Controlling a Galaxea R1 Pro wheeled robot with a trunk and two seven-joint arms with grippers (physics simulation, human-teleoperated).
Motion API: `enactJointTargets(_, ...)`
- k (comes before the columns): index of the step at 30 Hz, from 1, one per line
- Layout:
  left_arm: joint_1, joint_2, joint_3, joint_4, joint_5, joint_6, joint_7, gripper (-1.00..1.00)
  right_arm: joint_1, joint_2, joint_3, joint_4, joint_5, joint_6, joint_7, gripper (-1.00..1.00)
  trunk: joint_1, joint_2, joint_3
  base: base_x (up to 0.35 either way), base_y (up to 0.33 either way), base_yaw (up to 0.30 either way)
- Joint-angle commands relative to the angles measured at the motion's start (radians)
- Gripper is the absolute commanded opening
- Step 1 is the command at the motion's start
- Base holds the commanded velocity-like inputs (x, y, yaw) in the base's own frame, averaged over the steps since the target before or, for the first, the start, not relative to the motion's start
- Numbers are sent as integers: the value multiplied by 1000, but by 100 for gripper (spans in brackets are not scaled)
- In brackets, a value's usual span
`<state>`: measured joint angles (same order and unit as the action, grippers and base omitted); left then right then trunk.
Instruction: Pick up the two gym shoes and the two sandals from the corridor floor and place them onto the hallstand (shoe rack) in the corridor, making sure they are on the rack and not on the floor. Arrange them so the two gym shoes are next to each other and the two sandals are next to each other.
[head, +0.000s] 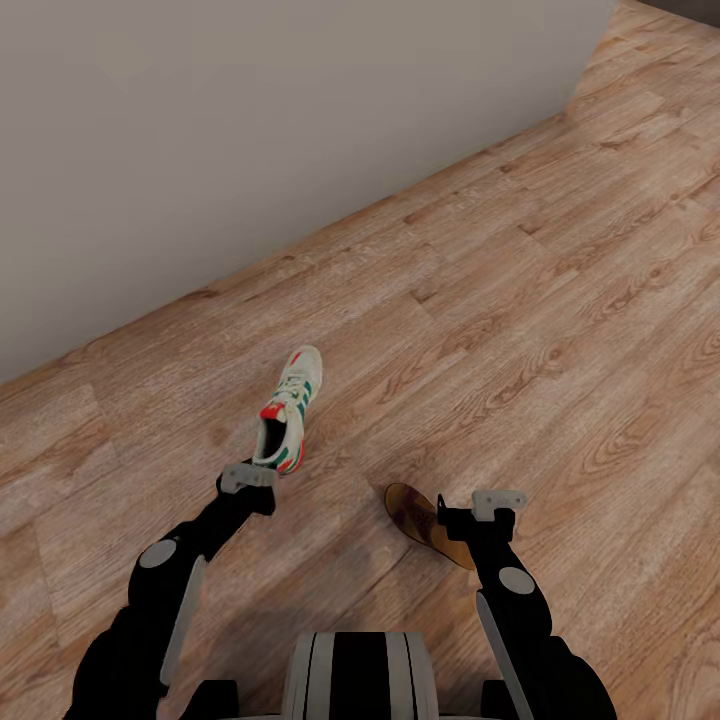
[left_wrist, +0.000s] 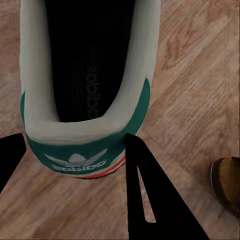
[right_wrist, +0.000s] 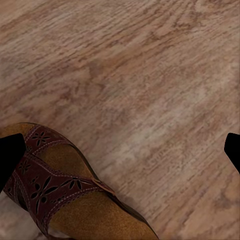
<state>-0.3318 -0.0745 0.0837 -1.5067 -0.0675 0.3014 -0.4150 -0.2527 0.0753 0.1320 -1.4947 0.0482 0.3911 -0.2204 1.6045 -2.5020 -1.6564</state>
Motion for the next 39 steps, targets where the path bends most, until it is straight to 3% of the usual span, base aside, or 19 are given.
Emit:
enactJointTargets(1,-23,0,10,-1,-11,25,-53,-100,0,0,2,-2,5,8,-4,100,0,0,-1,0,0,0)
enactJointTargets(7,-124,6,62,-9,-12,101,-320,-100,0,0,1,-2,5,8,-3,100,0,0,-1,0,0,0)
enactJointTargets(8,-133,7,67,-9,-12,108,-343,-100,0,0,1,-2,5,8,-2,100,0,0,-1,0,0,0)
enactJointTargets(9,-153,17,81,-11,-12,122,-389,-100,0,0,0,-2,5,8,-2,100,0,0,-1,0,0,0)
enactJointTargets(13,-225,96,140,-12,-11,217,-571,-100,0,0,-1,-2,2,8,0,100,0,0,-1,0,0,0)
enactJointTargets(17,-277,171,158,-12,-11,280,-722,-100,0,0,-3,-1,3,8,2,100,0,0,-1,0,0,0)
enactJointTargets(19,-289,215,171,-12,-11,296,-785,-100,0,-9,-3,-1,3,8,2,100,0,0,-1,0,0,0)
enactJointTargets(20,-293,241,190,-12,-11,303,-808,-100,0,-27,-2,1,4,8,3,100,0,0,-1,0,0,0)
enactJointTargets(21,-294,262,207,-11,-11,307,-819,-100,0,-55,-2,8,4,8,4,100,0,0,-1,0,0,0)
enactJointTargets(23,-293,277,218,-11,-12,309,-826,-100,0,-108,0,34,4,8,6,100,0,0,-1,0,0,0)
enactJointTargets(28,-287,286,221,-10,-13,310,-830,-100,0,-191,4,69,4,5,16,100,0,0,-1,0,0,0)
enactJointTargets(32,-283,288,220,-10,-14,311,-831,-100,0,-258,5,114,6,-4,130,100,0,0,-1,0,0,0)
enactJointTargets(35,-282,288,219,-10,-14,311,-831,-100,0,-294,5,139,7,-50,225,100,0,0,-1,0,0,0)
enactJointTargets(39,-281,287,219,-10,-14,311,-831,-100,0,-305,6,154,7,-116,273,100,0,0,-1,0,0,0)
